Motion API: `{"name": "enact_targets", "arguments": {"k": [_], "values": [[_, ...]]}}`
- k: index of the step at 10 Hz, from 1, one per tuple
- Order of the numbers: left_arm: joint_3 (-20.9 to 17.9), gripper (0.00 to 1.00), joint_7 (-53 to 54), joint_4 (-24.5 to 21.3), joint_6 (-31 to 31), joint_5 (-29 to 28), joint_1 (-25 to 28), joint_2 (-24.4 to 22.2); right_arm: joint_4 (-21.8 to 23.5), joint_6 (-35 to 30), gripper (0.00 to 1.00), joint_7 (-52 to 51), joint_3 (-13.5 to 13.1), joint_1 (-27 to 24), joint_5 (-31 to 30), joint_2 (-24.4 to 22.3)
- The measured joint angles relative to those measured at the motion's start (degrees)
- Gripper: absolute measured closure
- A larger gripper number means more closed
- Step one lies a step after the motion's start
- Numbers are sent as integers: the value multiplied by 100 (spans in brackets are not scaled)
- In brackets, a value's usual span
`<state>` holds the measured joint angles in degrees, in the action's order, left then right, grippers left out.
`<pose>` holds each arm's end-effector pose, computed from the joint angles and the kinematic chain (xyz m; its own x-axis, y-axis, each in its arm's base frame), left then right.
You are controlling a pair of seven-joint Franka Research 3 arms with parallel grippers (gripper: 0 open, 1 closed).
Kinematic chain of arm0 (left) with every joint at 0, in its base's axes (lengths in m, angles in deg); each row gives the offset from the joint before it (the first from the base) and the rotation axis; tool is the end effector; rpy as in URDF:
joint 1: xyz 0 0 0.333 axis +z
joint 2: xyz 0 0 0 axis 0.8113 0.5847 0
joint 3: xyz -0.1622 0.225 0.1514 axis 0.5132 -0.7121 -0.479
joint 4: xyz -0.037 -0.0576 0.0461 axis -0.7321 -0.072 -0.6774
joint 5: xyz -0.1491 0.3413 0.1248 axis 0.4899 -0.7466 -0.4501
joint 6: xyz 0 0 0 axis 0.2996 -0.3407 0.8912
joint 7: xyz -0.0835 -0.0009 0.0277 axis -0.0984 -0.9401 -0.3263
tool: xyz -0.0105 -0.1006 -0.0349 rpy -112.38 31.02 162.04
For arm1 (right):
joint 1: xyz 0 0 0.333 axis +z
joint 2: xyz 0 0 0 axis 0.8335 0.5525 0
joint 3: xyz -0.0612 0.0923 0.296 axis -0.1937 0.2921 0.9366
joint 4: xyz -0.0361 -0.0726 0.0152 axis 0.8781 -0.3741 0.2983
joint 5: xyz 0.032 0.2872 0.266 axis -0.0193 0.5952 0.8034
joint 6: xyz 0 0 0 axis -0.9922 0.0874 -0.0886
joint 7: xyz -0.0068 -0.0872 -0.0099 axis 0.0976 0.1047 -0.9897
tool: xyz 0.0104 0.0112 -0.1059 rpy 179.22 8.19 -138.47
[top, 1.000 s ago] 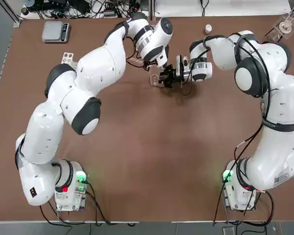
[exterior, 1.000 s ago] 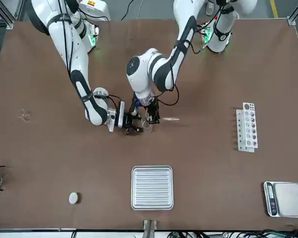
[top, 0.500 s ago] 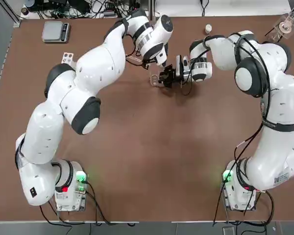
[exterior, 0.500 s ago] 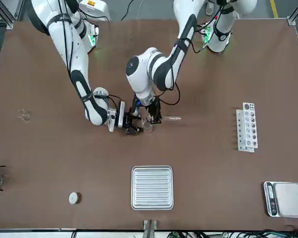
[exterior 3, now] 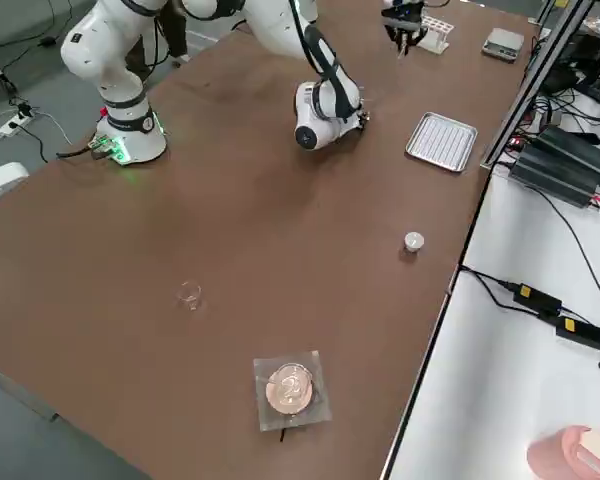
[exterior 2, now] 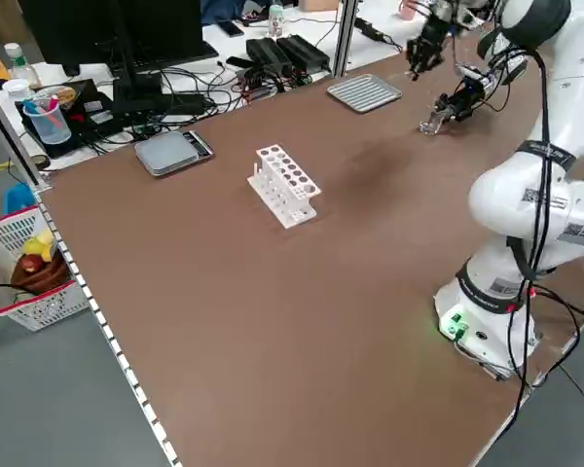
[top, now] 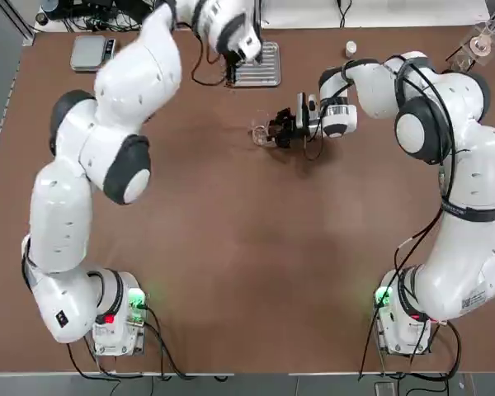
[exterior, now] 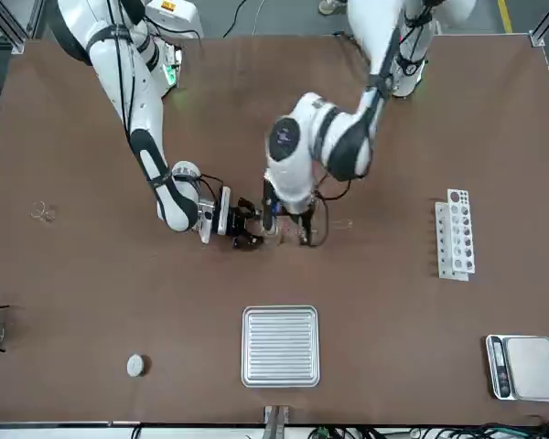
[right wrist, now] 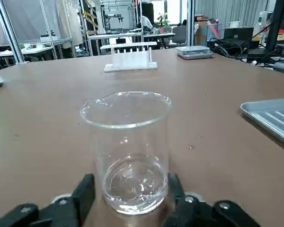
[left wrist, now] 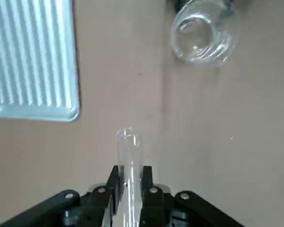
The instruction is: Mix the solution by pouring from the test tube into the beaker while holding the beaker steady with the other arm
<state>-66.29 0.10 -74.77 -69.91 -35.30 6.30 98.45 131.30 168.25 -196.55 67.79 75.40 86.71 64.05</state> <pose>0.5889 -0.4303 0.3908 0.0522 -0.9915 -0.1192 -0.9967 -0.0444 -0.0677 0.5095 0.3151 0.0945 0.0733 0.3051 0.9495 0.9935 -0.1060 -0.0427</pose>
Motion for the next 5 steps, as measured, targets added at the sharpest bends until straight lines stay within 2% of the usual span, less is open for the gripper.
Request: {"name": "enact_targets", "arguments": {"k": [2,3,4,5], "values": [[202,78,792,-21,15,539,817,-370,-17,0,0,3,116,-127,7,0],[623,78,1177,-46,27,687,1442,-520,-27,0,0,3,211,-242,7,0],[1269,78,1459,-80,34,716,2225,-615,-30,0,0,3,285,-359,7,0],[2131,78,1731,-139,47,720,3205,-665,-32,-1,0,3,351,-481,7,0]]}}
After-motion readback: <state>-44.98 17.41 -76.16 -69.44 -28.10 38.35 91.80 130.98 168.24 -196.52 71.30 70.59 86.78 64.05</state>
